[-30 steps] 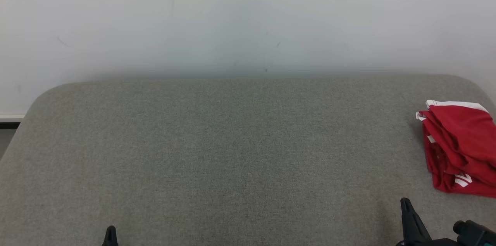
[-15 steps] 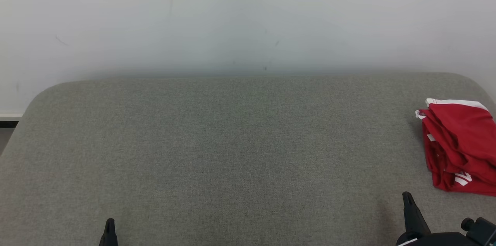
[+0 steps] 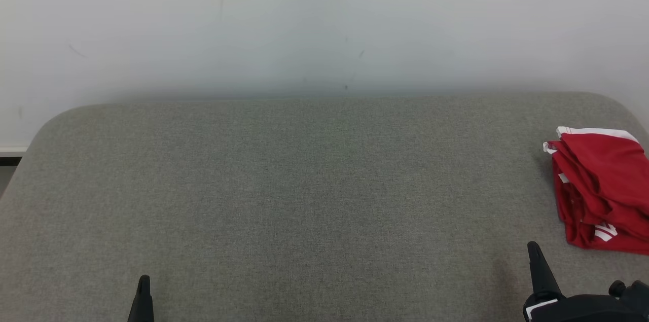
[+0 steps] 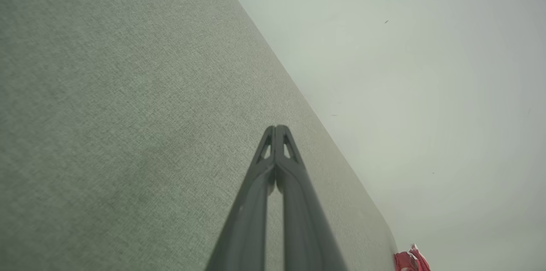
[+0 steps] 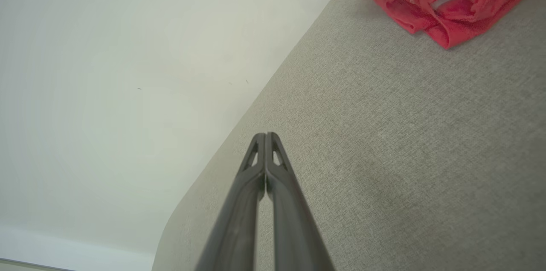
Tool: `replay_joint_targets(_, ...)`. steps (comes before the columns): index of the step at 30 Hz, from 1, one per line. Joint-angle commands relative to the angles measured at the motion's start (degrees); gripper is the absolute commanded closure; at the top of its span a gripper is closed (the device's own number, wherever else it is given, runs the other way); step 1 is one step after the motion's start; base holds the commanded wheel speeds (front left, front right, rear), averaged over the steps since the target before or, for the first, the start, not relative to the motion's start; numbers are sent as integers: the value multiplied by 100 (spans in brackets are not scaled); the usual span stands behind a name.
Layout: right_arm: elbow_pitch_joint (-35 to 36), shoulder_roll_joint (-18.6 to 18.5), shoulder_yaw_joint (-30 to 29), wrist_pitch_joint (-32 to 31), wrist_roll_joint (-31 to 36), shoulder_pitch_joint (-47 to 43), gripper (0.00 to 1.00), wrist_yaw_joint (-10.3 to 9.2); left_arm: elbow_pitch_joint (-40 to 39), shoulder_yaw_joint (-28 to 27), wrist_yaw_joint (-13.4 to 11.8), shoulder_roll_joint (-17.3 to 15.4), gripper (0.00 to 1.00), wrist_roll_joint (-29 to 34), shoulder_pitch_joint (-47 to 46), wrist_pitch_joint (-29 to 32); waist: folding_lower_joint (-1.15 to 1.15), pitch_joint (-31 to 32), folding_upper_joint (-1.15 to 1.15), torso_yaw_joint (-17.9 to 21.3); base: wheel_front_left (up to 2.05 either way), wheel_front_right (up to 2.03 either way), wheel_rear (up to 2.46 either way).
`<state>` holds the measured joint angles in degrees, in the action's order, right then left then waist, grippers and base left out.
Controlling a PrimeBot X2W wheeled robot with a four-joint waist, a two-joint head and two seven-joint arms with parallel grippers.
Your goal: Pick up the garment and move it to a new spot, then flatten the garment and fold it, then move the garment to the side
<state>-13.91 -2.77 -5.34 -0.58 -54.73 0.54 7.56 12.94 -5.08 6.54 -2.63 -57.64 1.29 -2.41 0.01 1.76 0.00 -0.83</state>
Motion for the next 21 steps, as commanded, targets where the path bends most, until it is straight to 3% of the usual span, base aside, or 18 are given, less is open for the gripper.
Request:
replay_joint_targets(1,54,-12,-22,-41,-242,142,100,-6,-38,-20,22,-25,100,-237,-148,46,0,-6,0,2,0,0,0)
replay_joint_targets(21,34,-13,-58,-235,-1434,301,100,-8,13,-67,60,-29,100,-1331,-370,341,0,-58,0,25,0,0,0)
